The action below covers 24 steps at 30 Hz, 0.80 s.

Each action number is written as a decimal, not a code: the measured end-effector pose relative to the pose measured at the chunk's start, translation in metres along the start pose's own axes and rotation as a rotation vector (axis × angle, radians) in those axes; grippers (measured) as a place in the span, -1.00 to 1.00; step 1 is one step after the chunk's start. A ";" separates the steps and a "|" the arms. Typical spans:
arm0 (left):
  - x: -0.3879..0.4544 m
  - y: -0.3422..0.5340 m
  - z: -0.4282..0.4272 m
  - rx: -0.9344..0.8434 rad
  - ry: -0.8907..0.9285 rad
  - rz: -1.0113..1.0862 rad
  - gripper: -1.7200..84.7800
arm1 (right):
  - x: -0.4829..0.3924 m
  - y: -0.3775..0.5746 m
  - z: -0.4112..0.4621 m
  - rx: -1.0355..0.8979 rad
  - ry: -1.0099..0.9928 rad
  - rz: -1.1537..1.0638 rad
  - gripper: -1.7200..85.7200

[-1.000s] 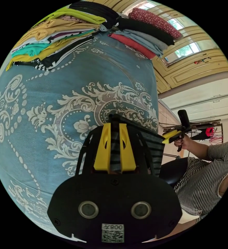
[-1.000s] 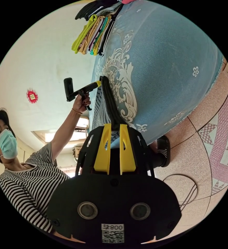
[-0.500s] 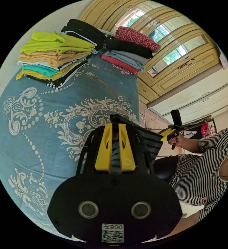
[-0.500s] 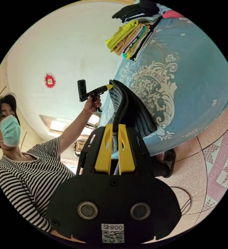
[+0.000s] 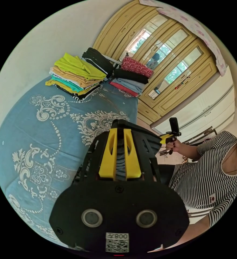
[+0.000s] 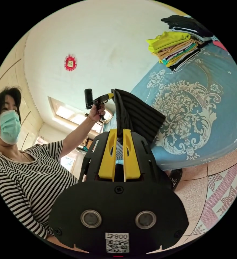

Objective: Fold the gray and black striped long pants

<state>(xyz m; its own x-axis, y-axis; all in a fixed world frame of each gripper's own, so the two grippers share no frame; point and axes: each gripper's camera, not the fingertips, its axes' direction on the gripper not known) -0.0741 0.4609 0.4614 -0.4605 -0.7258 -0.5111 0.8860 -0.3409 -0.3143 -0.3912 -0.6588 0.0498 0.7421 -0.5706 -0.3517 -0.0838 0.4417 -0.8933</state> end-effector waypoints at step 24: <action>0.158 -0.022 -0.023 -0.184 0.135 0.444 -0.94 | 0.132 0.015 -0.025 0.065 -0.102 0.076 -0.71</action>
<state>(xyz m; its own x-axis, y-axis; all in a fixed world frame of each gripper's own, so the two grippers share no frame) -0.1679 0.3681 0.3691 -0.0549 -0.6887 -0.7230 0.9795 0.1035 -0.1729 -0.3107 -0.7446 -0.0171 0.7991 -0.4619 -0.3849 -0.1021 0.5266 -0.8439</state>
